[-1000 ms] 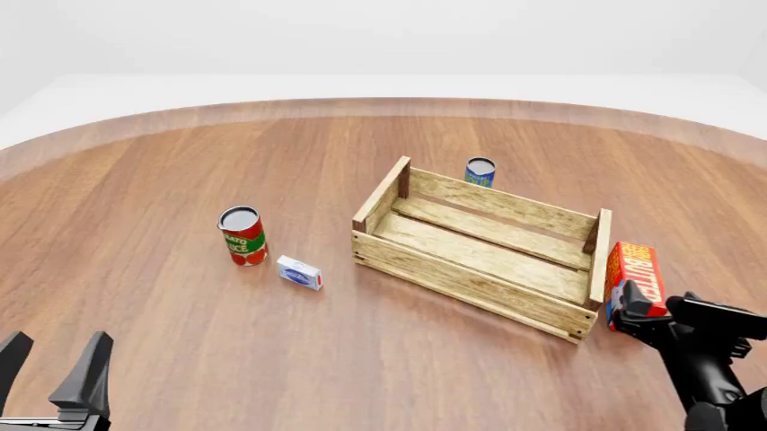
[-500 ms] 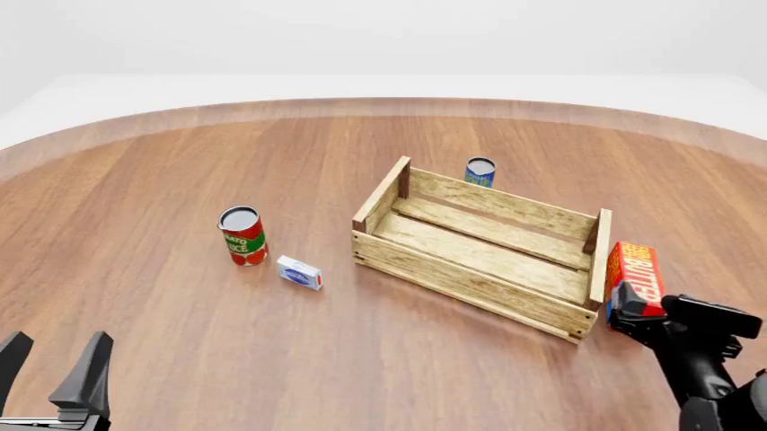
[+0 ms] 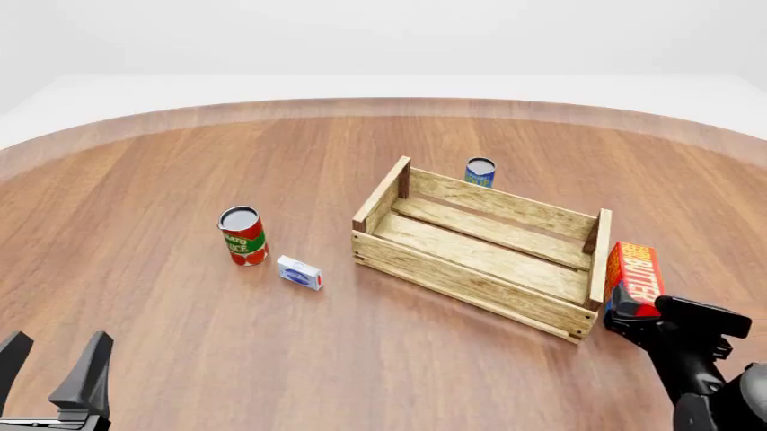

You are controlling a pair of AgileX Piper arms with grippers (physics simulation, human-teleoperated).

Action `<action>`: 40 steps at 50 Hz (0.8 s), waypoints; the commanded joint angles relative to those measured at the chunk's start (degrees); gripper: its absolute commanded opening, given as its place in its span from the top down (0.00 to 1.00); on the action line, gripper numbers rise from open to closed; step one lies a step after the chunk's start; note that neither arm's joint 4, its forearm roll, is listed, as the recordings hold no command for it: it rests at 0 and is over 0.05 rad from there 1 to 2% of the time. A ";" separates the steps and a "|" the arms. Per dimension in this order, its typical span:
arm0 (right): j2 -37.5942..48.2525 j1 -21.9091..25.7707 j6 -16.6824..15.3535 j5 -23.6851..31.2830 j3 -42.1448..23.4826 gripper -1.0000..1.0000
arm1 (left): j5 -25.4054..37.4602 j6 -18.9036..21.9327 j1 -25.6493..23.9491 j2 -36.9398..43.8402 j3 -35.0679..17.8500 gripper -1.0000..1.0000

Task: Pick up the butter and put it in the tray.

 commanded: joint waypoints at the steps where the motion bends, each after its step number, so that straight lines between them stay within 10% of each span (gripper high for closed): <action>1: 1.18 0.22 0.36 0.00 -0.41 0.00 | 0.01 0.00 0.00 0.01 0.00 0.00; 40: 6.23 -0.90 0.69 0.00 -3.06 0.00 | 0.00 -0.01 0.01 0.00 0.00 0.00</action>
